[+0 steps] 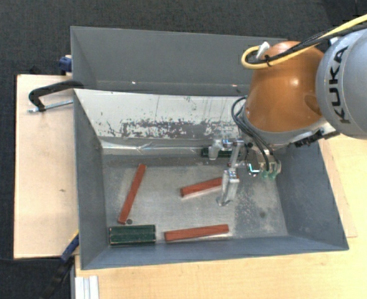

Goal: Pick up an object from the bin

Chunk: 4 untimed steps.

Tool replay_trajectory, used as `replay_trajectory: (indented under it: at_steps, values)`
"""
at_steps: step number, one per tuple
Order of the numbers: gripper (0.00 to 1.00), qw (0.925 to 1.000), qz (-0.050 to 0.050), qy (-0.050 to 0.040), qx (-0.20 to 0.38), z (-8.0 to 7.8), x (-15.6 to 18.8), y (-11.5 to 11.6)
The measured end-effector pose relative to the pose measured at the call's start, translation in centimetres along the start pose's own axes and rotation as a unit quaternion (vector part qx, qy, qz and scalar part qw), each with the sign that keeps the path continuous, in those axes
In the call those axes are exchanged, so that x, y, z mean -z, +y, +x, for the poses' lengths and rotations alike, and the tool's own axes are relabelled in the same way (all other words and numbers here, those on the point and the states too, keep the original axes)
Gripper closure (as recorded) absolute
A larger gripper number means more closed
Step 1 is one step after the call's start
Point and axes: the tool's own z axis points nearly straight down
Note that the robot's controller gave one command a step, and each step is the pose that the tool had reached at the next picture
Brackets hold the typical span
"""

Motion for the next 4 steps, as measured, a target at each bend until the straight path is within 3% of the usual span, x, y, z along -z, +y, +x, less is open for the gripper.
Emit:
replay_trajectory:
  at_steps: [1, 2, 3, 4]
  values:
    - [0.00, 1.0000, 0.000, -0.0042, 0.000, -0.2, 0.4, 0.0]
    - [0.00, 0.9999, -0.001, -0.0079, -0.011, -0.4, -4.2, -0.6]
    - [0.00, 0.9998, 0.000, -0.0060, 0.020, -2.2, -11.0, 0.0]
    - [1.00, 1.0000, -0.001, 0.0035, -0.002, 2.3, -13.1, -3.1]
